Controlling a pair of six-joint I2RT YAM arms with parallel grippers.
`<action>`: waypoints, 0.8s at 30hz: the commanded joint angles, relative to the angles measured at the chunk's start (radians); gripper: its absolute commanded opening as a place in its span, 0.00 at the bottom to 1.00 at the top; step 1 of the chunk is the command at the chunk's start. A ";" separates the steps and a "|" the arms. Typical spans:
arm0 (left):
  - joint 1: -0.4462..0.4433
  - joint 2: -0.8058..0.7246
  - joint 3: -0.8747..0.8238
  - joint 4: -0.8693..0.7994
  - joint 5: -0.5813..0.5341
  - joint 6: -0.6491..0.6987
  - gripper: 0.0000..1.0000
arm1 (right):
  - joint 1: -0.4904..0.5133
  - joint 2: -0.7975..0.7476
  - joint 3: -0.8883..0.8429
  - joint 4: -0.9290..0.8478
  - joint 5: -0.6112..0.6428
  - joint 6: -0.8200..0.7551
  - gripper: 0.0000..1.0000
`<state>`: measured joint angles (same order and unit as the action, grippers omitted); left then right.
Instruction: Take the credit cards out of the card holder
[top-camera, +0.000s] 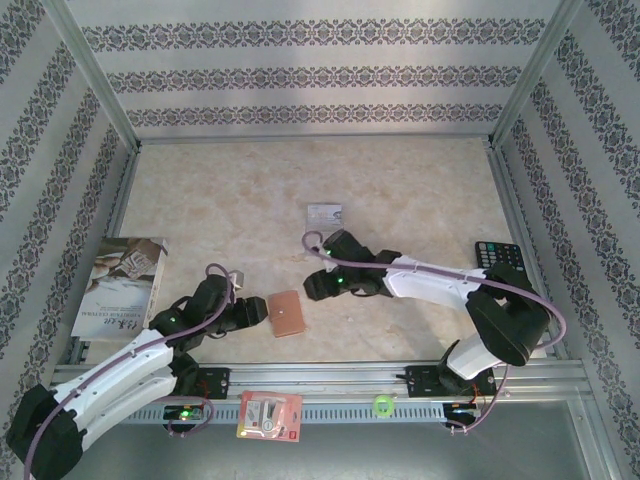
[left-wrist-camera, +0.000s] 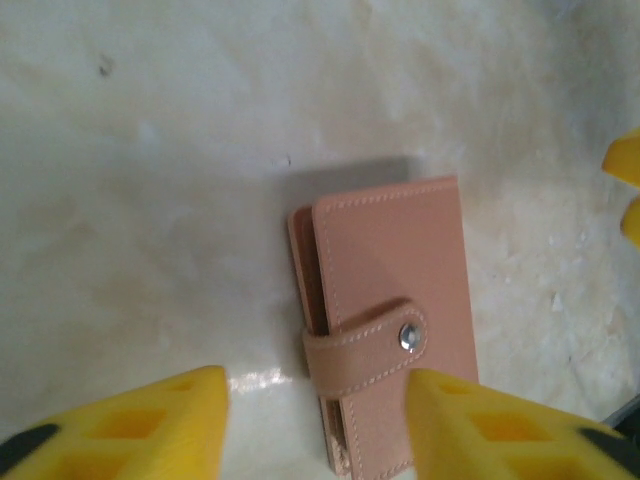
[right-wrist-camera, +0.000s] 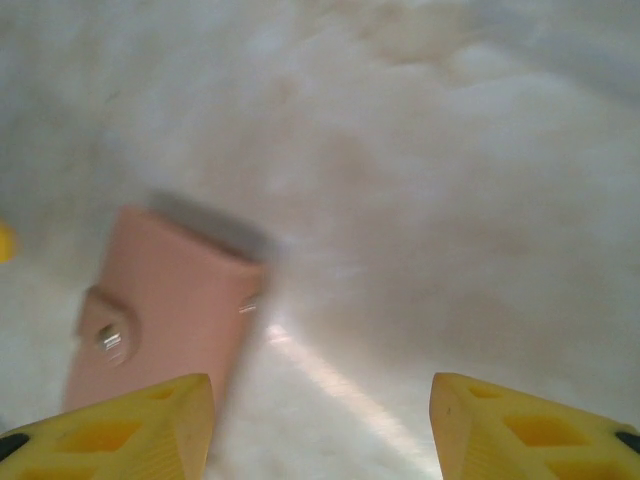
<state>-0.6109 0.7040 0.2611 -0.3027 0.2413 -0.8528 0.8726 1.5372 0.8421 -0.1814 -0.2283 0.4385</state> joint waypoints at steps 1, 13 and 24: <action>-0.023 0.004 0.006 -0.015 -0.025 -0.011 0.42 | 0.068 0.061 0.011 0.038 -0.060 -0.004 0.59; -0.029 0.132 0.018 0.065 0.016 0.000 0.41 | 0.110 0.157 0.019 0.103 -0.180 0.061 0.63; -0.029 0.128 0.030 0.054 0.024 0.013 0.42 | 0.094 0.200 0.018 0.131 -0.267 0.030 0.34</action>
<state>-0.6285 0.8444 0.2615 -0.2512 0.2577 -0.8528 0.9722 1.7309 0.8516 -0.0486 -0.4397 0.4900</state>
